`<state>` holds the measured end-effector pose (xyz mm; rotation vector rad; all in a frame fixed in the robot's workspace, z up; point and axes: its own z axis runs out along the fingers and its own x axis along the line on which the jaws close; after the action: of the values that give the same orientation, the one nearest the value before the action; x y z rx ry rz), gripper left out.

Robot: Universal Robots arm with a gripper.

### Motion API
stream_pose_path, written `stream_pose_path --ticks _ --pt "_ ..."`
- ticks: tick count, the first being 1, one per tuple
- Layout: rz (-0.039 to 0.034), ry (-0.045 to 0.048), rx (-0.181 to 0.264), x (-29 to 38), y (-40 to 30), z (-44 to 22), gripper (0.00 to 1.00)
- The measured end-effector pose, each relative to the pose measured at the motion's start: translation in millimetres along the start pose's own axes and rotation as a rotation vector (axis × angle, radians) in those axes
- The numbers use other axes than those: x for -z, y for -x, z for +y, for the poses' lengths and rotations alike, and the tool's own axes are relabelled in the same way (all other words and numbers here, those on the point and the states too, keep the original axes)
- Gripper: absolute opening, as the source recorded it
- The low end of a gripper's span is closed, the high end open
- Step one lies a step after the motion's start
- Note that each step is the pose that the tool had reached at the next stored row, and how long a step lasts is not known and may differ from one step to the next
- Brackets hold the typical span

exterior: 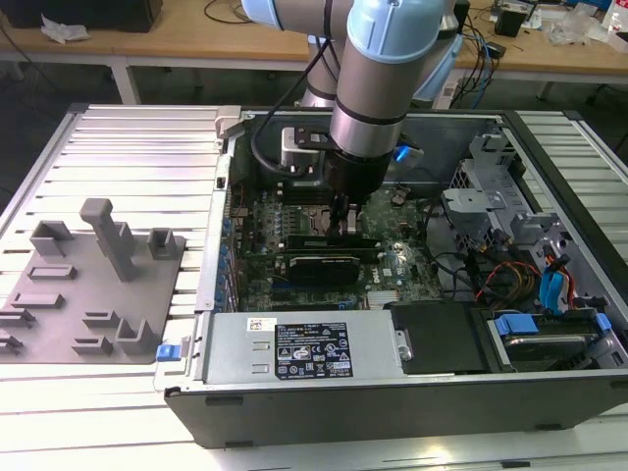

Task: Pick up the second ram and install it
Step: 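Insert the second ram into the second slot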

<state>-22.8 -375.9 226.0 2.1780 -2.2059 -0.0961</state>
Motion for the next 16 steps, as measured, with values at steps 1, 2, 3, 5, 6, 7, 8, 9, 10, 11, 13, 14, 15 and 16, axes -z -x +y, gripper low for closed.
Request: stream_pose_path --ticks 1,2,3,5,6,7,8,9,10,11,13,14,15,16 --pt "0.0001 0.0 0.0 -0.2 0.0 0.0 0.13" --pt "0.0002 0.0 -0.001 -1.2 0.0 -0.1 0.13" --pt "0.0 0.0 -0.002 -1.7 0.0 -0.1 0.13" --pt "-0.0003 -0.0001 -0.002 -1.8 0.1 -0.2 0.13" --pt "-0.0006 -0.0003 -0.002 -1.6 0.2 -0.2 0.13" --pt "-0.0013 -0.0005 -0.002 -1.0 0.2 -0.1 0.13" --pt "-0.0012 -0.0005 -0.002 -0.4 0.3 -0.1 0.13" --pt "-0.0003 -0.0005 -0.001 0.3 0.3 -0.1 0.13" --pt "-0.0004 -0.0003 -0.001 0.3 0.4 0.0 0.13" --pt "-0.0005 -0.0003 -0.001 0.3 0.4 0.0 0.13" --pt "-0.0004 0.0002 -0.001 -0.4 0.6 0.0 0.13" --pt "0.0001 0.0007 -0.001 -1.7 0.4 0.0 0.13" --pt "-0.0002 0.0007 -0.001 -2.6 0.4 -0.1 0.13" --pt "-0.0005 0.0006 -0.001 -3.0 0.4 -0.1 0.13"
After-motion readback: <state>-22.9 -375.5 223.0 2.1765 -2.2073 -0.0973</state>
